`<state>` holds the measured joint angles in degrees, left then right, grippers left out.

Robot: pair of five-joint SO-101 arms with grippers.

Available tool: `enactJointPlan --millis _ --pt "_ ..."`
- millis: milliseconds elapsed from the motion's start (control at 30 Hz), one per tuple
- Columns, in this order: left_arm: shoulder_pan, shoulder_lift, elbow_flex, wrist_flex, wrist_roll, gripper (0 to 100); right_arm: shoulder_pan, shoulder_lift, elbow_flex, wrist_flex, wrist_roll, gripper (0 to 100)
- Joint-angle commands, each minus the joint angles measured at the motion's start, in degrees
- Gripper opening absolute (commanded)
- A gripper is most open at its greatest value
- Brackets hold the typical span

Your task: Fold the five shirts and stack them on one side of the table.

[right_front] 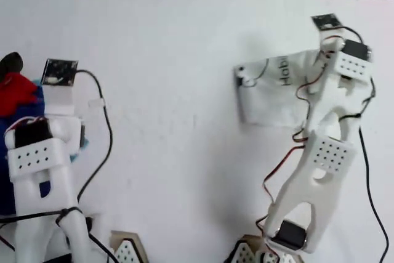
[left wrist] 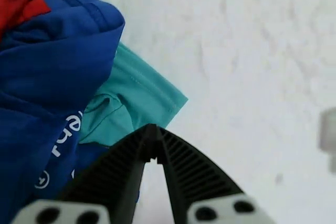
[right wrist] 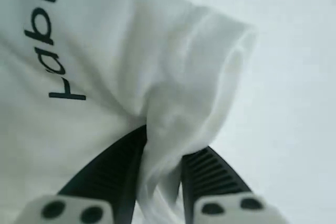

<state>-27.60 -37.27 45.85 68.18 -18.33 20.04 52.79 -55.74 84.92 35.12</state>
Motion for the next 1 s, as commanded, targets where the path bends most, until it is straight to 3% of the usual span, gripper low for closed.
enactJointPlan --millis 0,300,767,967 --pt "-2.81 -1.85 0.84 -0.79 -1.58 3 3.12 -0.75 -2.37 -5.93 4.04 2.1" --pt "-8.0 -1.93 1.19 -0.44 -2.02 3 7.52 0.66 -2.46 -16.66 6.86 2.0" --pt "-8.53 -1.93 1.19 -0.35 -2.02 3 10.51 7.16 -2.81 -18.15 6.68 2.8" --pt "-8.53 -1.93 1.1 0.35 -2.02 3 10.59 5.85 -6.07 -10.86 6.59 24.1"
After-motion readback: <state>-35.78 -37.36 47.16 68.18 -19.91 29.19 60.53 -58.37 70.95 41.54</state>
